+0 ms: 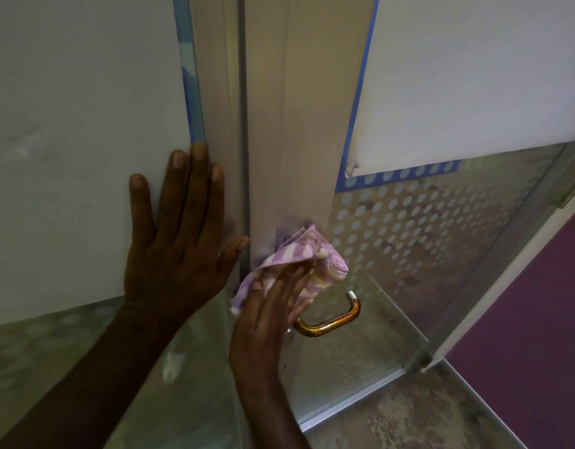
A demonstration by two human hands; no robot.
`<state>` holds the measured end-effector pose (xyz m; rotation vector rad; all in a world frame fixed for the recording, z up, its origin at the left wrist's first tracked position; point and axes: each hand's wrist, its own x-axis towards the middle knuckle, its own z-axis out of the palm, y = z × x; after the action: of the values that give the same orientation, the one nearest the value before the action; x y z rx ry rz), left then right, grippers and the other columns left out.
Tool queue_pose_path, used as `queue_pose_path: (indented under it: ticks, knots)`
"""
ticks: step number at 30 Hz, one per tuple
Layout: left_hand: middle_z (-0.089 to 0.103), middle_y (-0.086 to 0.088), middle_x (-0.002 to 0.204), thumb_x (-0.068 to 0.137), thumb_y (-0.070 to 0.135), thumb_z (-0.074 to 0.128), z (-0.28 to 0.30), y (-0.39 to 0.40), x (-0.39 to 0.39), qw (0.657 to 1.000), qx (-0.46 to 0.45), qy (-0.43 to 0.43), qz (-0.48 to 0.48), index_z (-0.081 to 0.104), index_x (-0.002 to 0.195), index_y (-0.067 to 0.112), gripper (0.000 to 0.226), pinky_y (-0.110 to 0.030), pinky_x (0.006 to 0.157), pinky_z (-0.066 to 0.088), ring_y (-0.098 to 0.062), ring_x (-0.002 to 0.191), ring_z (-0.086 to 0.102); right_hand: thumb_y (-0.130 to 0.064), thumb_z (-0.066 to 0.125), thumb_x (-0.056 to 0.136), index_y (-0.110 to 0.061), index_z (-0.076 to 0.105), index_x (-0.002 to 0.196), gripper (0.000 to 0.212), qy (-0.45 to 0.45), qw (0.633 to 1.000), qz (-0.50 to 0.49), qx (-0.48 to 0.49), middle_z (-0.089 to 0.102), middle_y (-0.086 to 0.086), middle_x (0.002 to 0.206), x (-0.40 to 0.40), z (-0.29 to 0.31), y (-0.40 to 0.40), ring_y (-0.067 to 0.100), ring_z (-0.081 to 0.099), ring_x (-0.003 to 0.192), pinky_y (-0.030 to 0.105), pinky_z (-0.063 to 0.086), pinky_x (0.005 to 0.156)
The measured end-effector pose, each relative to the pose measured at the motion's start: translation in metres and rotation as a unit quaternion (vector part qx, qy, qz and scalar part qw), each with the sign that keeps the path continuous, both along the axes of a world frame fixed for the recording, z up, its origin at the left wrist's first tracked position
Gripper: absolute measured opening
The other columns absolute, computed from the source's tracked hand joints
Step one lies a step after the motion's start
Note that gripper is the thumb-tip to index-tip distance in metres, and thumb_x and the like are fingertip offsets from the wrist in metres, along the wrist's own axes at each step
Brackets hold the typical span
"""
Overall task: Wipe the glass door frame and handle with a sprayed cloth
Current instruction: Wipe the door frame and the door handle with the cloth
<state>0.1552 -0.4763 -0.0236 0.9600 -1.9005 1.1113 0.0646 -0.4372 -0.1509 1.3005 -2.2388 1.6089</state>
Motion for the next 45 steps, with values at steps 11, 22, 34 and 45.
queue_pose_path:
  ticks: [11, 22, 34, 45]
  knots:
    - [0.008, -0.028, 0.163, 0.106, 0.05, 0.041, 0.002, 0.001, 0.001, 1.0, 0.006, -0.003, 0.0, 0.011, 0.158, -0.006, 0.082, -0.059, 0.122, -0.006, -0.039, 0.155, -0.01, -0.032, 0.022, 0.114, 0.004, -0.001, 0.159, 0.062, -0.022, 0.995, 0.087, -0.041, -0.007, 0.024, 0.168, -0.009, 0.006, 0.016, 0.037, -0.01, 0.157, 0.066, -0.001, 0.122]
    - [-0.002, -0.026, 0.162, 0.106, 0.049, 0.04, 0.005, 0.005, -0.001, 0.999, 0.031, 0.002, -0.012, 0.013, 0.158, -0.007, 0.081, -0.06, 0.121, -0.008, -0.042, 0.152, 0.008, -0.04, 0.026, 0.106, -0.027, -0.021, 0.158, 0.072, 0.101, 0.982, 0.127, -0.097, -0.028, -0.004, 0.167, -0.042, 0.056, 0.005, 0.024, -0.016, 0.157, 0.06, -0.009, 0.124]
    - [0.003, -0.025, 0.164, 0.093, 0.078, 0.002, 0.008, 0.005, 0.001, 0.999, 0.045, -0.02, -0.007, 0.014, 0.159, -0.005, 0.106, -0.06, 0.124, -0.006, -0.038, 0.157, 0.001, -0.053, 0.023, 0.105, -0.015, -0.003, 0.161, 0.073, 0.157, 0.974, 0.076, -0.145, -0.009, -0.004, 0.168, -0.058, 0.137, -0.022, 0.024, -0.01, 0.159, 0.055, -0.014, 0.124]
    - [0.004, -0.025, 0.165, 0.093, 0.078, 0.002, 0.01, 0.007, 0.002, 0.998, 0.062, -0.022, -0.015, 0.019, 0.158, -0.005, 0.107, -0.059, 0.124, -0.006, -0.034, 0.156, -0.006, -0.037, 0.047, 0.104, -0.012, -0.001, 0.161, 0.079, 0.129, 0.972, 0.1, -0.171, 0.002, 0.018, 0.17, -0.058, 0.144, -0.018, 0.033, -0.002, 0.159, 0.058, -0.002, 0.126]
